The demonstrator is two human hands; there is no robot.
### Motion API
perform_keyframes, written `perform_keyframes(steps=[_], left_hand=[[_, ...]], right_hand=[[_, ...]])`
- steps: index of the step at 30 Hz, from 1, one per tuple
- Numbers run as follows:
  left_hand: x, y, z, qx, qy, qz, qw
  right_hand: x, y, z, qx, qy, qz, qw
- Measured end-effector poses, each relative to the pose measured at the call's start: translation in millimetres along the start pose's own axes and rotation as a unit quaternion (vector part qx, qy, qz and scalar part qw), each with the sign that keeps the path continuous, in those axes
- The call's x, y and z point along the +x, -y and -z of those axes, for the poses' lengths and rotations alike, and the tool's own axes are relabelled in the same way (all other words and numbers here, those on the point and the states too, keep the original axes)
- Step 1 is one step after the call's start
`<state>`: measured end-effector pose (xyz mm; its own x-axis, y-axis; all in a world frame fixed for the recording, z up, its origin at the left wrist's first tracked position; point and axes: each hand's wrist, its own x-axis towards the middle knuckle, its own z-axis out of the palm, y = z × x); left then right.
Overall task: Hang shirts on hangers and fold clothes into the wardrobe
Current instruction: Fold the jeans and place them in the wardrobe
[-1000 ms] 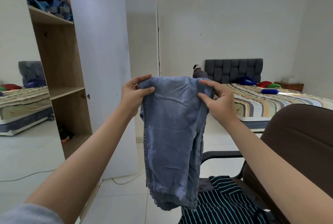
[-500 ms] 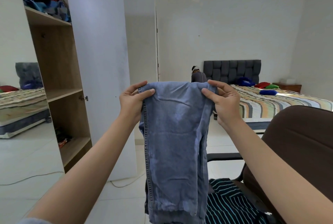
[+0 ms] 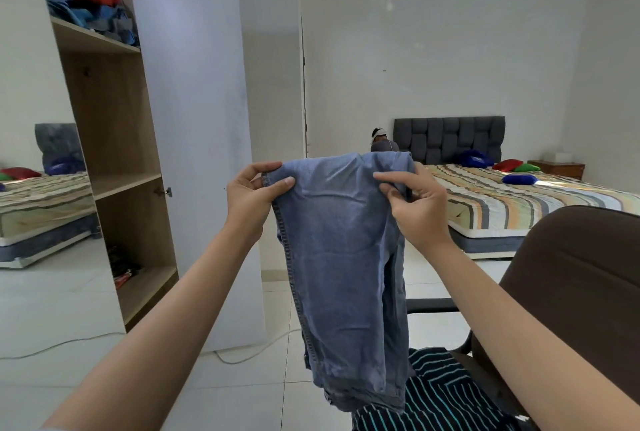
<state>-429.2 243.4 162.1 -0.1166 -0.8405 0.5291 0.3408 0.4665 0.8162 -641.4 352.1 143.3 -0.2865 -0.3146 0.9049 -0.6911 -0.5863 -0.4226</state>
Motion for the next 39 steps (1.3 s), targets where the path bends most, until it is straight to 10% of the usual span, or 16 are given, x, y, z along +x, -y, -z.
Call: perform_keyframes(steps=[12, 21, 39], left_hand=[[-7.7, -2.8, -0.6, 0.018, 0.087, -0.017, 0.996], [-1.6, -3.5, 9.1, 0.032, 0.012, -0.027, 0.999], [17.6, -26.4, -12.7, 0.099, 0.015, 0.040, 0.994]], right_hand=[[6.6, 9.9, 5.0, -0.030, 0.044, -0.023, 0.998], [16.3, 20.7, 15.5, -0.041, 0.131, -0.005, 0.990], [37.3, -7.8, 11.0, 0.001, 0.025, -0.181, 0.983]])
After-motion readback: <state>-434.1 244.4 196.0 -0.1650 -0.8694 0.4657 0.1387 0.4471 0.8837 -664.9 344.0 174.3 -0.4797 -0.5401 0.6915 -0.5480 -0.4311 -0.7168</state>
